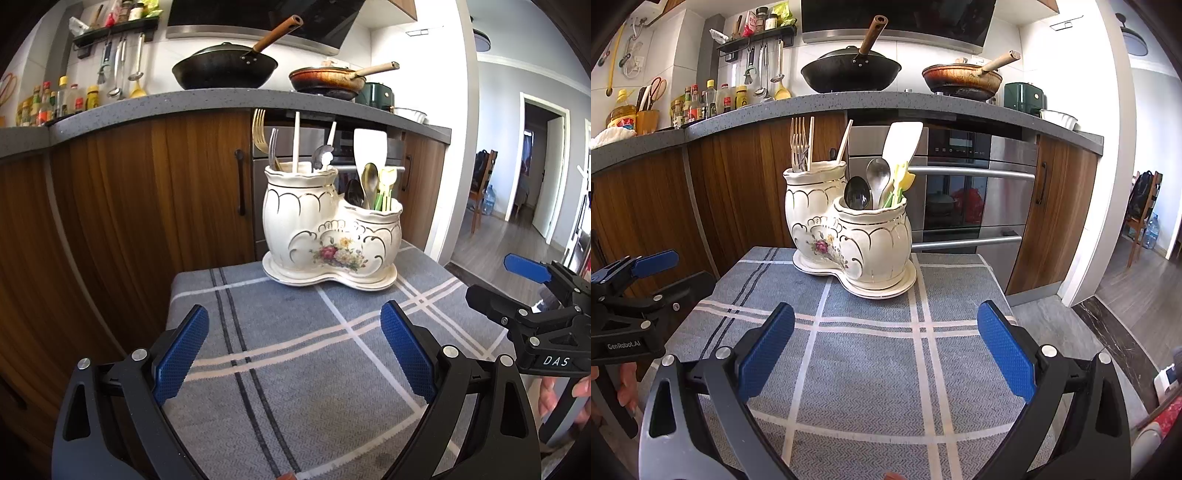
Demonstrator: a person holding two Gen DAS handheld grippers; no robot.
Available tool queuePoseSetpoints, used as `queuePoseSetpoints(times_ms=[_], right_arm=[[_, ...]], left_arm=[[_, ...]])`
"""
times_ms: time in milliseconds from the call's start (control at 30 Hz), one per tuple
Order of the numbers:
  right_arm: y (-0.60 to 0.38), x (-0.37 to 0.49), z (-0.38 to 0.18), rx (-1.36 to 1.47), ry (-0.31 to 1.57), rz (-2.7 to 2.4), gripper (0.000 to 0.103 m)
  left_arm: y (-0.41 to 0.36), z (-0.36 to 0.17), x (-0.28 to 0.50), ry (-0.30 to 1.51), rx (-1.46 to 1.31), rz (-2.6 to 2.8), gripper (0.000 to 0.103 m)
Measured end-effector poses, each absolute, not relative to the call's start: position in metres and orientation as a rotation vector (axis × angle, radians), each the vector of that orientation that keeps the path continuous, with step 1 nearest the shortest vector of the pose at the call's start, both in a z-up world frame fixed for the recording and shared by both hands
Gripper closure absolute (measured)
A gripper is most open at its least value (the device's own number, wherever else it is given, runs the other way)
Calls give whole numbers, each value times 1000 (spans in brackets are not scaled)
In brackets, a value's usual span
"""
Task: Organize utensils
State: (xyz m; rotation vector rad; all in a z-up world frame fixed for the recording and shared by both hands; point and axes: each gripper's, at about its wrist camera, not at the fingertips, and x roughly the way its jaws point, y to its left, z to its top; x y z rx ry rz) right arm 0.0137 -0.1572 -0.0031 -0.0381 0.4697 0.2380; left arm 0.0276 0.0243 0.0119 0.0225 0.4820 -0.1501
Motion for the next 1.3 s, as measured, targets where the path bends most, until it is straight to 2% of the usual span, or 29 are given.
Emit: queuePoseSetpoints(times_ms=[1100,1300], right_arm=[[-157,15,-11,-38,484,238,5],[-157,16,-11,-39,490,239,5]], left_arm=[[23,12,25,439,60,-107,10],[24,8,32,493,39,-119,7]])
